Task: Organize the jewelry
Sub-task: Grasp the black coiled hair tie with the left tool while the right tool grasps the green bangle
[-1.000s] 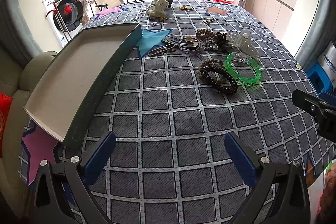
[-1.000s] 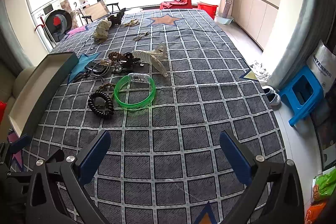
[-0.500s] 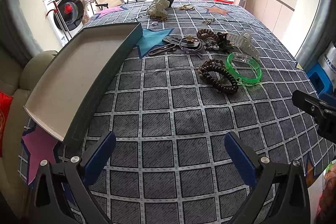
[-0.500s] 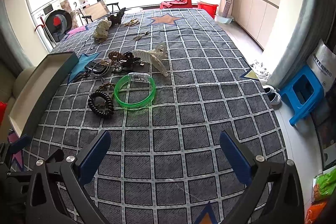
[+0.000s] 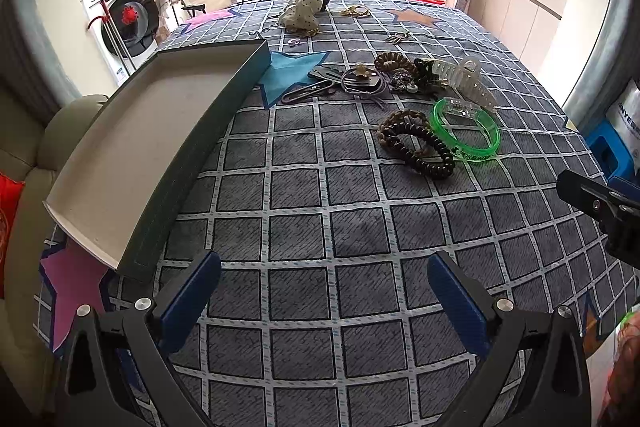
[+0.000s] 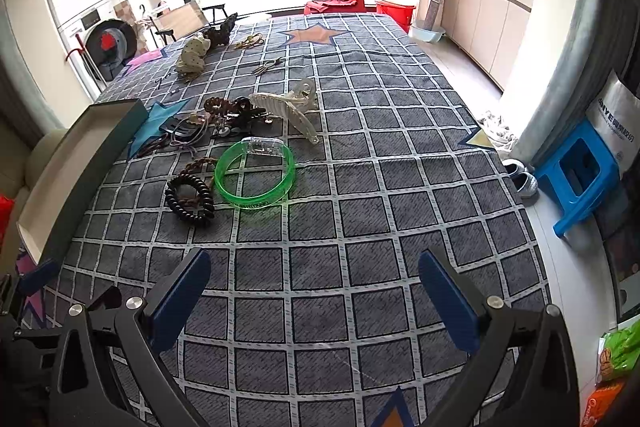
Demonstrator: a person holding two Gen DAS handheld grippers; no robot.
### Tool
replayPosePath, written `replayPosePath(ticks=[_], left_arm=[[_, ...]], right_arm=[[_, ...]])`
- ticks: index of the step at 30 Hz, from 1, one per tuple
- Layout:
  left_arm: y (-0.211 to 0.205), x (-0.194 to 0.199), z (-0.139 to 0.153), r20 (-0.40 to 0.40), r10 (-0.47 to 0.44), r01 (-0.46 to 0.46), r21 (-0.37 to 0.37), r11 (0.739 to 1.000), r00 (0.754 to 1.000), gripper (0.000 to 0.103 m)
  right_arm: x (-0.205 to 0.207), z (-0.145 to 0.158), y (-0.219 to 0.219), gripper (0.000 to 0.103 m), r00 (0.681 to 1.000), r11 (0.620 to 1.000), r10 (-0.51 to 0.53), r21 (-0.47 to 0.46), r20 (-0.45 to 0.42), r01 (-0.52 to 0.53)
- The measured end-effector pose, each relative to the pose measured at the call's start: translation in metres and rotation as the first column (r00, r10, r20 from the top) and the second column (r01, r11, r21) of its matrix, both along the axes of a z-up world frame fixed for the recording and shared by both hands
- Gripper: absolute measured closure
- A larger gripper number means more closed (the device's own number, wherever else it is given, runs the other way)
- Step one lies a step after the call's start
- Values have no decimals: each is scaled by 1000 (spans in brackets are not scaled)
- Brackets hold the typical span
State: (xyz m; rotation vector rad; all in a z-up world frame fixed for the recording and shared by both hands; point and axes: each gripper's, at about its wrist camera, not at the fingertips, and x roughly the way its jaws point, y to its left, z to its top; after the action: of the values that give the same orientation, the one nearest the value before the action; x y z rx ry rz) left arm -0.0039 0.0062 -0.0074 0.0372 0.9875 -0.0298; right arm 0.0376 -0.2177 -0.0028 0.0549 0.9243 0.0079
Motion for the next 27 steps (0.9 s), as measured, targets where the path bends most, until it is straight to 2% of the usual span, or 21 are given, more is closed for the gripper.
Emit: replayPosePath(ticks=[11,16,27], left_arm=[[2,15,-8,-42,29,-30,-14,999,999,0],[6,30,-12,-75,29,-35,-69,997,997,0],[-9,69,-17,-73,13,-24,-148,989,997,0]], right_arm=[[9,-6,-5,0,1000,1000,-9,10,-14,9],[19,-7,-12,0,1000,1000,-14,11,-16,14],[57,-19,-18,0,999,1000,-4,22,-49,5]])
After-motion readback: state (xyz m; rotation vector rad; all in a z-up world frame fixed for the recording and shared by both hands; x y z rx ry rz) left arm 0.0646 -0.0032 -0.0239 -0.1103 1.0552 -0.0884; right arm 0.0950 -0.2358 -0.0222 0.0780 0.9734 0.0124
